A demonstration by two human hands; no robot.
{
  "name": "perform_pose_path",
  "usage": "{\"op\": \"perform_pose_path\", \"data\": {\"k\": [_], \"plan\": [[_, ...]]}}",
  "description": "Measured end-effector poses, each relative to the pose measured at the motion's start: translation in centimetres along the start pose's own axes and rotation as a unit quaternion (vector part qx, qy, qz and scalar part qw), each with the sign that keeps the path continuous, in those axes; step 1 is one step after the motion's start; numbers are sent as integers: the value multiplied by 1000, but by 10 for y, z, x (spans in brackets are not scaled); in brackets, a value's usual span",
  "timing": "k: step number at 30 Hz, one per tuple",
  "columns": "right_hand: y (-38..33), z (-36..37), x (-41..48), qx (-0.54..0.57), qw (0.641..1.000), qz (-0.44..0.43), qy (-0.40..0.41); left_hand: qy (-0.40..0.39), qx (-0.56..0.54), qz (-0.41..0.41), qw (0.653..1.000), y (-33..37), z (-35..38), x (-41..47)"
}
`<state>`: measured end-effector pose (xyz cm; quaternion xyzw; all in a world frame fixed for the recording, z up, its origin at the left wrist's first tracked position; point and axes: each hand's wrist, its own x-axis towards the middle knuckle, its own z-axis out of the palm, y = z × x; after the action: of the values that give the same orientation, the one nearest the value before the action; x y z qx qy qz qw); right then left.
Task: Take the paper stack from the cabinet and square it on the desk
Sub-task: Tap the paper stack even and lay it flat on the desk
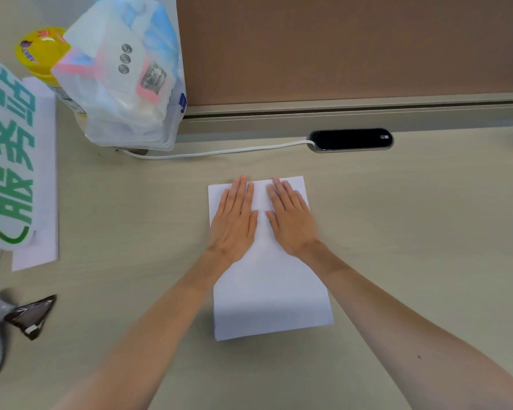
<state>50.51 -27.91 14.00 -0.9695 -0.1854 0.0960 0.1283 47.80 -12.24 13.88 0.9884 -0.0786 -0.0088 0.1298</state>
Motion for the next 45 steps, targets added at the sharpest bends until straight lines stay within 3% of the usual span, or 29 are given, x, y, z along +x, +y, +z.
{"op": "perform_pose_path", "data": {"k": [15,22,30,35,45], "plan": [[8,14,-3,-9,999,-2,39,-24,36,-49,998,-10,13,-6],[7,15,-5,-8,992,106,71,-16,34,-75,996,-11,13,-5],[11,1,-5,28,993,107,50,-42,-19,-89,995,-12,4,-2],[16,-31,20,107,985,121,60,63,-233,-240,940,-16,-22,2],[21,-41,30,71,991,108,14,105,-358,-325,869,-11,-23,4]]}}
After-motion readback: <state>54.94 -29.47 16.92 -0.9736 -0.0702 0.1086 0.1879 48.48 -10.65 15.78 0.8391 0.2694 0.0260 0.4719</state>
